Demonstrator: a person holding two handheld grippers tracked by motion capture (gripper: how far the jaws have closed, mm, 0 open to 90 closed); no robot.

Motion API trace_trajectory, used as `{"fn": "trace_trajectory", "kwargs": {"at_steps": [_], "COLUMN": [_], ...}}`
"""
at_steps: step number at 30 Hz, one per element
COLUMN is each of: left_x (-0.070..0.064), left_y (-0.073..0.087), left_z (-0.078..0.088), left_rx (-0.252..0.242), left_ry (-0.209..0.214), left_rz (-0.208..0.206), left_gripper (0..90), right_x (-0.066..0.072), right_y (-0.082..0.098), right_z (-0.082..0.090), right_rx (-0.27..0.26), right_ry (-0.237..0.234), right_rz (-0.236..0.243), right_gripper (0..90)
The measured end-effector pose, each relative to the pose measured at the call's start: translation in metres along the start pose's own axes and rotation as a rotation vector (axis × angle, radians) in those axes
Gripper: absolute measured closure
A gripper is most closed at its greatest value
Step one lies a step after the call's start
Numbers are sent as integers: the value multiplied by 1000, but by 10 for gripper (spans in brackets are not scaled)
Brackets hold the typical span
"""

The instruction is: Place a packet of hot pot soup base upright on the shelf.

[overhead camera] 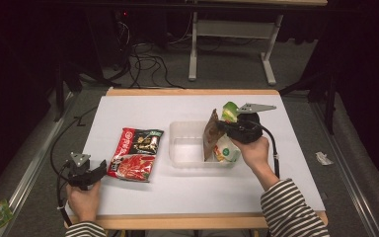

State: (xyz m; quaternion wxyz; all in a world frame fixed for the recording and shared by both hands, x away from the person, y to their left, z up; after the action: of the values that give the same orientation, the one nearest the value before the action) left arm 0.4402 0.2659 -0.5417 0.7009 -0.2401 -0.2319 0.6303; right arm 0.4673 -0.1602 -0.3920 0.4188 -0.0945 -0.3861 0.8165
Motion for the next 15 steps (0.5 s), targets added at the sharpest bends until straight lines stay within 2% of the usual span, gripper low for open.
{"fn": "trace_trajectory", "kwargs": {"at_steps": [2,3,6,9,12,15], "left_x": [0,1,0,1,0,1], "left_y": [0,0,0,1,0,0], "left_z": [0,-1,1,-2,0,-1], "left_rx": [4,9,-3,23,9,16], "left_ry": [-1,1,-6,0,-4,9], "left_rz": [0,1,-2,4,-9,6], "left_gripper": [376,376,378,381,381,385], "right_x": [-1,-2,-6,-9,-8,-8], "right_y": [0,-1,-1,4,4,5], "right_z": [0,1,9,14,22,26], "right_rx": [-6,-11,-81,-66,-108,-141], "right_ry": [-12,-20,-55,-28,-9,24], "right_rz": [-9,-21,-57,-54,-34,-10], "right_gripper": [860,809,767,688,624,587]}}
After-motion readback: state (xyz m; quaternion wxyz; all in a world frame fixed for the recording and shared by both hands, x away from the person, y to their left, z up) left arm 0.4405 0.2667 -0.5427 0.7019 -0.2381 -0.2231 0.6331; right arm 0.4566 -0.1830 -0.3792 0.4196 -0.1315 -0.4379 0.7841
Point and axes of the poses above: each handheld gripper's, and its own axes: z roughly backward along the jaws, y roughly out of its underside, x roughly to its left, the point moved 9 cm from there along -z, roughly forward along the jaws, and after that the axes turned 13 degrees about x, right-handed, at the moved point
